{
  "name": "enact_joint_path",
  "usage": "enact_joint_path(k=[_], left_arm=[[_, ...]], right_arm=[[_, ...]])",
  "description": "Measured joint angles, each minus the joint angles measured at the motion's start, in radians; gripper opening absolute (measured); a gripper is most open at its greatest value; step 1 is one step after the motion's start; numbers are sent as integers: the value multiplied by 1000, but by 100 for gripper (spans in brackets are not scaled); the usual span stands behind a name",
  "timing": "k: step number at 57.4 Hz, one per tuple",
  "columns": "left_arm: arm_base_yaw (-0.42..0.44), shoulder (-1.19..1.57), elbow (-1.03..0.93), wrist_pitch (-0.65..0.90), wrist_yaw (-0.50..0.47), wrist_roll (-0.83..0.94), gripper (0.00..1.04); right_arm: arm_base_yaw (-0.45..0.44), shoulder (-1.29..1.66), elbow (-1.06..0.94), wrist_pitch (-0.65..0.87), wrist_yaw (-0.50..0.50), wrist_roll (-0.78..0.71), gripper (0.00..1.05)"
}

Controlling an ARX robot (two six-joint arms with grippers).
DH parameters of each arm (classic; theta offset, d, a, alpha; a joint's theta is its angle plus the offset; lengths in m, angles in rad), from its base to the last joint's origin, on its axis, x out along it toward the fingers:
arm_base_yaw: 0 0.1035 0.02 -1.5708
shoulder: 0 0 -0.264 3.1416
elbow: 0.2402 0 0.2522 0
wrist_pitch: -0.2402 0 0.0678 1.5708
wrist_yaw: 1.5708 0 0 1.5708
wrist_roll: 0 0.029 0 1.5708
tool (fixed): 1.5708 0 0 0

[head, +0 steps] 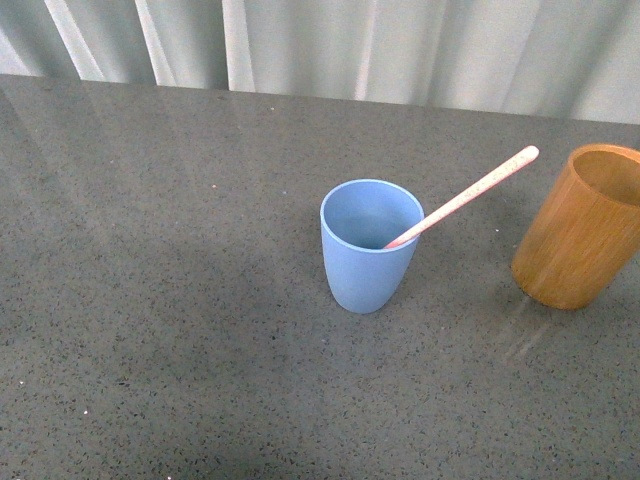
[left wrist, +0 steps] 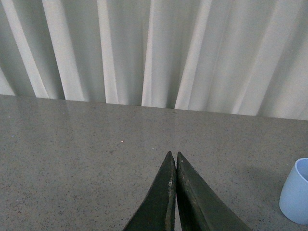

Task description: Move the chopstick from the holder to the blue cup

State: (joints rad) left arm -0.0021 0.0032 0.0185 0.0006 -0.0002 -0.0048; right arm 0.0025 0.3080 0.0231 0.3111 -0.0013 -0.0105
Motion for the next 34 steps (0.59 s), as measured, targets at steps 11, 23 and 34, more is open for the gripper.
enact_joint_path(k=[11,23,34], left_arm=[[0,0,0,0,0,0,4],[0,0,0,0,0,0,4],[0,0,0,0,0,0,4]], right_arm=[[0,-62,0,-60,0,0,1],[0,-114,0,-113,0,0,1],[0,-245,0,-281,0,0,1]])
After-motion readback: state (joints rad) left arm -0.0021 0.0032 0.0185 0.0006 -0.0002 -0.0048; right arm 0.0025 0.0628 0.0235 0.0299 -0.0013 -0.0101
